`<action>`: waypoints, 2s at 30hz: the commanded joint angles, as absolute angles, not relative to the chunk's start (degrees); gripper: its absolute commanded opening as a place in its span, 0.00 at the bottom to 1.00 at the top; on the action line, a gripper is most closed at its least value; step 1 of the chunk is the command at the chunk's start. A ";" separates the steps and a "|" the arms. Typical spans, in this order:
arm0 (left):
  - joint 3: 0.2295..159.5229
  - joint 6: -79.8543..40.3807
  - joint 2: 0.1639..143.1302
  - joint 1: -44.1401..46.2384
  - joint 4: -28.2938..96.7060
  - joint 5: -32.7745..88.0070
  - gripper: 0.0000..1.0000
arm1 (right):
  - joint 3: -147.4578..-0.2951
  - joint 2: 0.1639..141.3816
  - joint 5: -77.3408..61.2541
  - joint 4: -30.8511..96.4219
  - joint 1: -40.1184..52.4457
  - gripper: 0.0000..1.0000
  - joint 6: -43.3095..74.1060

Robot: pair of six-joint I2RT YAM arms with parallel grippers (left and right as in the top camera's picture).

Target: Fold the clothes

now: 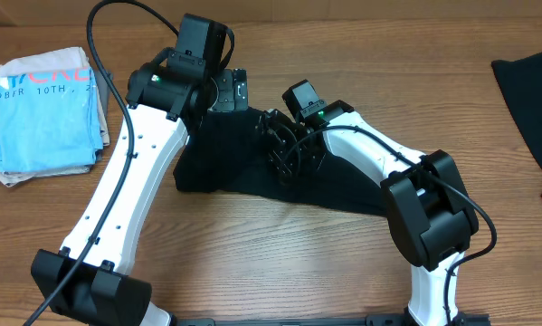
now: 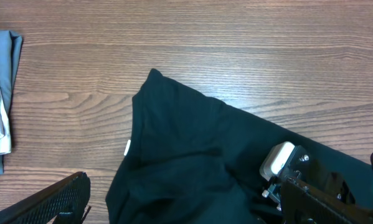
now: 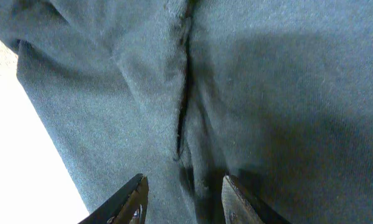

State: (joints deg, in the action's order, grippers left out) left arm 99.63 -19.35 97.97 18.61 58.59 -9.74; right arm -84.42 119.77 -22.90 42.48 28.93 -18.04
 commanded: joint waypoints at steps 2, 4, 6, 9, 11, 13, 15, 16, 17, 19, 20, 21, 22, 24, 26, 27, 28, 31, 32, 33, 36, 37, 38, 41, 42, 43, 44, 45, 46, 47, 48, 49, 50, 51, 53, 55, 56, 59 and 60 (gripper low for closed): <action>99.44 -19.29 98.35 18.39 58.50 -10.66 1.00 | -83.72 119.72 -22.50 41.06 29.23 0.43 -18.17; 99.44 -19.29 98.37 18.39 58.50 -10.68 1.00 | -82.96 119.72 -22.50 40.32 29.23 0.43 -18.17; 99.44 -19.29 98.37 18.39 58.50 -10.68 1.00 | -82.06 119.72 -22.50 39.55 29.23 0.42 -18.17; 99.44 -19.29 98.37 18.39 58.50 -10.68 1.00 | -81.78 119.72 -22.50 39.33 29.23 0.39 -18.15; 99.44 -19.29 98.37 18.39 58.50 -10.68 1.00 | -81.78 119.72 -22.50 39.33 29.23 0.35 -18.15; 99.44 -19.29 98.37 18.39 58.50 -10.68 1.00 | -81.78 119.72 -22.50 39.38 29.23 0.29 -18.15; 99.44 -19.29 98.37 18.39 58.50 -10.66 1.00 | -81.76 119.72 -22.48 39.46 29.23 0.27 -18.17; 99.44 -19.29 98.37 18.39 58.48 -10.68 1.00 | -81.73 119.72 -22.41 39.48 29.23 0.28 -18.15; 99.44 -19.29 98.37 18.39 58.52 -10.68 1.00 | -81.73 119.72 -22.20 39.53 29.26 0.28 -18.15; 99.44 -19.29 98.37 18.39 58.50 -10.68 1.00 | -81.73 119.72 -21.87 39.57 29.26 0.28 -18.13; 99.44 -19.29 98.37 18.37 58.50 -10.68 1.00 | -81.71 119.72 -21.87 39.57 29.26 0.28 -18.13; 99.44 -19.29 98.37 18.39 58.50 -10.68 1.00 | -81.69 119.72 -21.87 39.55 29.26 0.28 -18.13; 99.44 -19.29 98.37 18.39 58.50 -10.68 1.00 | -81.67 119.72 -21.87 39.57 29.26 0.28 -18.13; 99.44 -19.29 98.37 18.39 58.50 -10.68 1.00 | -81.49 119.72 -21.89 39.48 29.26 0.25 -18.13; 99.44 -19.29 98.37 18.39 58.50 -10.68 1.00 | -81.32 119.72 -21.85 39.42 29.26 0.21 -18.15; 99.44 -19.29 98.37 18.39 58.50 -10.66 1.00 | -81.32 119.74 -21.76 39.42 29.26 0.19 -18.15; 99.44 -19.29 98.37 18.39 58.50 -10.68 1.00 | -81.32 119.77 -21.54 39.42 29.26 0.18 -18.13; 99.44 -19.29 98.37 18.39 58.50 -10.68 1.00 | -81.32 119.77 -21.47 39.42 29.26 0.06 -18.13; 99.44 -19.29 98.35 18.39 58.50 -10.68 1.00 | -81.32 119.77 -21.47 39.40 29.26 0.04 -18.13; 99.44 -19.29 98.37 18.39 58.50 -10.68 1.00 | -81.32 119.77 -21.47 39.42 29.26 0.04 -18.13; 99.44 -19.29 98.37 18.39 58.50 -10.68 1.00 | -81.41 119.70 -21.50 39.57 29.26 0.04 -18.09; 99.44 -19.29 98.37 18.39 58.50 -10.68 1.00 | -81.58 119.57 -21.58 39.83 29.26 0.04 -17.87; 99.44 -19.29 98.35 18.39 58.50 -10.68 1.00 | -81.95 119.46 -22.09 40.62 29.26 0.04 -17.89; 99.44 -19.29 98.35 18.39 58.50 -10.68 1.00 | -83.96 118.93 -24.56 43.99 29.26 0.04 -17.21; 99.44 -19.29 98.37 18.39 58.50 -10.66 1.00 | -84.58 118.74 -24.56 44.69 29.26 0.04 -15.92; 99.44 -19.29 98.37 18.39 58.50 -10.68 1.00 | -85.12 118.52 -24.51 45.32 29.23 0.04 -14.90; 99.44 -19.29 98.37 18.39 58.50 -10.68 1.00 | -85.56 118.24 -24.56 45.93 29.23 0.04 -14.59; 99.44 -19.29 98.37 18.39 58.50 -10.68 1.00 | -85.80 117.93 -24.58 46.48 29.28 0.04 -14.33; 99.44 -19.29 98.37 18.39 58.50 -10.68 1.00 | -85.91 117.75 -24.56 46.74 29.36 0.04 -13.65; 99.44 -19.29 98.35 18.39 58.50 -10.68 1.00 | -85.91 117.64 -24.58 46.87 29.56 0.04 -13.17; 99.44 -19.29 98.37 18.39 58.50 -10.66 1.00 | -85.91 117.64 -24.71 47.05 29.71 0.04 -12.95; 99.44 -19.29 98.37 18.39 58.50 -10.68 1.00 | -85.91 117.67 -24.71 47.07 29.93 0.04 -12.29; 99.44 -19.29 98.37 18.39 58.50 -10.66 1.00 | -85.91 117.67 -24.73 47.09 30.11 0.04 -11.60; 99.44 -19.29 98.37 18.39 58.50 -10.68 1.00 | -85.89 117.67 -24.69 47.07 30.44 0.04 -10.39; 99.44 -19.29 98.35 18.39 58.50 -10.66 1.00 | -85.89 117.67 -24.69 47.07 31.07 0.04 -9.15; 99.44 -19.29 98.37 18.39 58.48 -10.68 1.00 | -85.84 117.73 -24.71 47.07 31.57 0.04 -8.58; 99.44 -19.29 98.37 18.39 58.50 -10.68 1.00 | -85.78 117.78 -24.69 47.07 31.99 0.04 -8.49; 99.44 -19.29 98.37 18.39 58.50 -10.68 1.00 | -85.47 118.41 -24.51 46.83 33.12 0.05 -8.49; 99.44 -19.29 98.37 18.39 58.50 -10.68 1.00 | -85.47 118.69 -24.47 46.85 33.45 0.05 -8.49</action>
